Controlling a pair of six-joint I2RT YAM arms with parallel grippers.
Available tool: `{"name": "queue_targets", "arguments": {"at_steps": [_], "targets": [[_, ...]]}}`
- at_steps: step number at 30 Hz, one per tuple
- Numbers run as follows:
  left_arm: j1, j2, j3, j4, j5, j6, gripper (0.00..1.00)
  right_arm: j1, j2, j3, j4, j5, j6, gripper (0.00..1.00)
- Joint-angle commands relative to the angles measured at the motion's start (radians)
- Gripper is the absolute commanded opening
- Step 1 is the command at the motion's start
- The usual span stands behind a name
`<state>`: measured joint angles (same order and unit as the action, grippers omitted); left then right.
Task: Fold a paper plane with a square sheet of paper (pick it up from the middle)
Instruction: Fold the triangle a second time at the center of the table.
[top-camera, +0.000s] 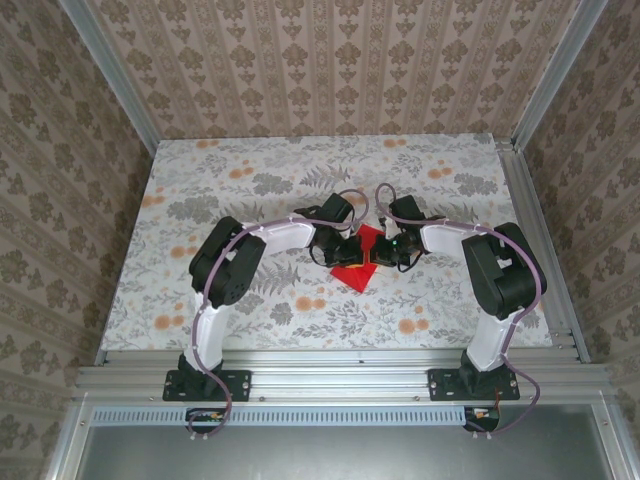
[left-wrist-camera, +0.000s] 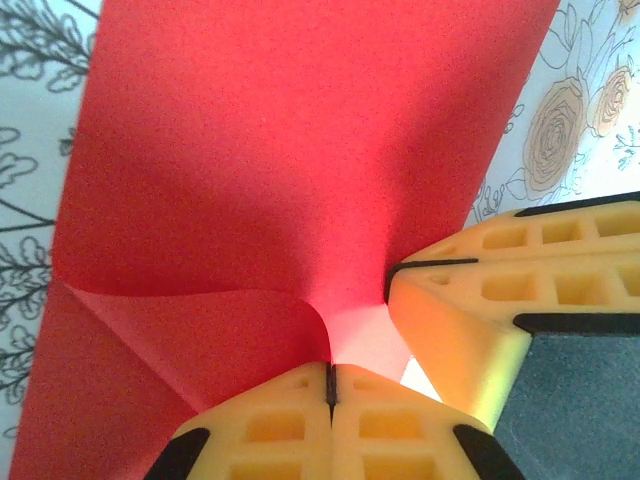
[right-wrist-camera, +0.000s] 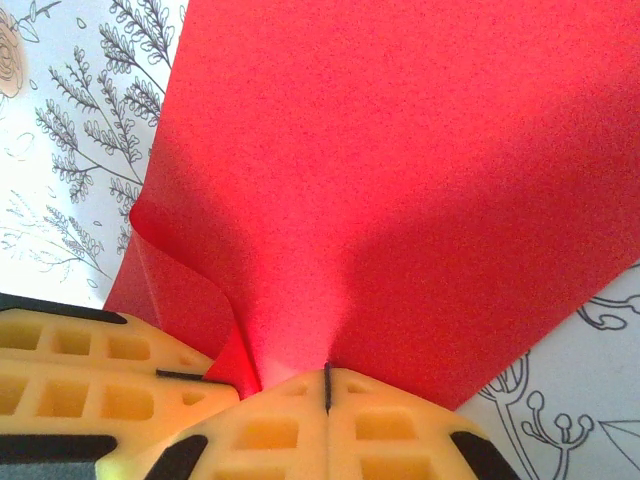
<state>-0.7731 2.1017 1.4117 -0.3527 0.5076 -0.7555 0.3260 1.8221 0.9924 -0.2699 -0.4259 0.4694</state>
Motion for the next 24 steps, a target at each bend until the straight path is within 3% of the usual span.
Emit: {"name": "queue_targets", "arguments": {"at_steps": [1,17,24], "targets": [[-0.011,0.029,0.027,-0.024,-0.016,0.026,0.0,0.009,-0.002,-0.014,-0.021,-0.004,-0.015,0.07],[-0.015,0.056,0.03,-0.032,-0.049,0.035,0.0,0.008,-0.01,-0.03,-0.004,-0.011,-0.009,0.07],[-0.017,0.06,0.02,-0.003,-0.035,0.03,0.06,0.01,-0.015,-0.032,0.003,-0.016,-0.006,0.07]]}}
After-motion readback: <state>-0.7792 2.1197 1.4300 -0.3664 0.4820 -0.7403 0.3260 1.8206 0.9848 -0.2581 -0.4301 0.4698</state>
